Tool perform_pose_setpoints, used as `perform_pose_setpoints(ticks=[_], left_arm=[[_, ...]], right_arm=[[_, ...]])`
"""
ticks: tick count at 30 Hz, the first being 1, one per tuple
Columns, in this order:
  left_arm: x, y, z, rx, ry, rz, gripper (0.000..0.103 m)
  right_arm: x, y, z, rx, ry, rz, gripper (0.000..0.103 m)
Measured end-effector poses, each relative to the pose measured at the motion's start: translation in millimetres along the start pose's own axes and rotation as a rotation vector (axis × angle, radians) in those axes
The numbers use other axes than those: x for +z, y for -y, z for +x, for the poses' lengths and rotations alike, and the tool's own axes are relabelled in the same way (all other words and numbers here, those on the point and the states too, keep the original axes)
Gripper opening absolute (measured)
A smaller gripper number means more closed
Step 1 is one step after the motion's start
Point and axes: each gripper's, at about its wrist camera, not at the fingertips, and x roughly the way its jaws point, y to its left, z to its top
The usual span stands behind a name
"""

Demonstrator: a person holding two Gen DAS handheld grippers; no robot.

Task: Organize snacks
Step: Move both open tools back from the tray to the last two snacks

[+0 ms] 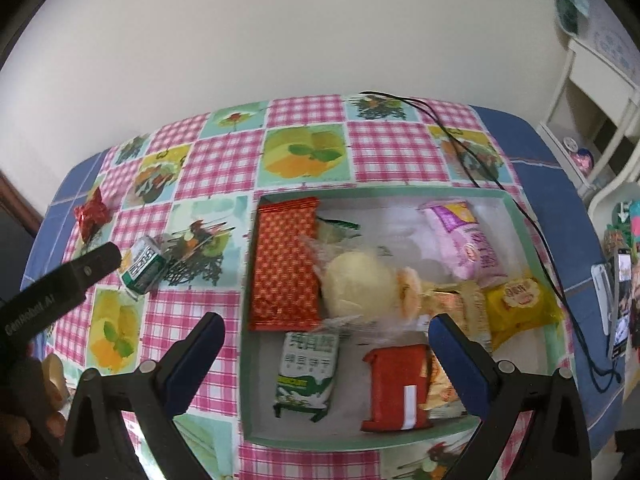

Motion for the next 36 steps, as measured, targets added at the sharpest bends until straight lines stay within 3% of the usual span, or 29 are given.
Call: perform_pose_setpoints(ticks=[22,36], left_arm=[[11.8,-113.7,5.5,0.137,-0.029,-0.097,0.101],[10.0,-140.3,35.0,0.166,-0.128,-0.121,0.101]], right_arm=[[-4.5,-127.3,26.8,0.088,-0.055,-0.164,0.103],[-7.8,-162.3,57.3,0.121,-0.102,-0.200,0.103]])
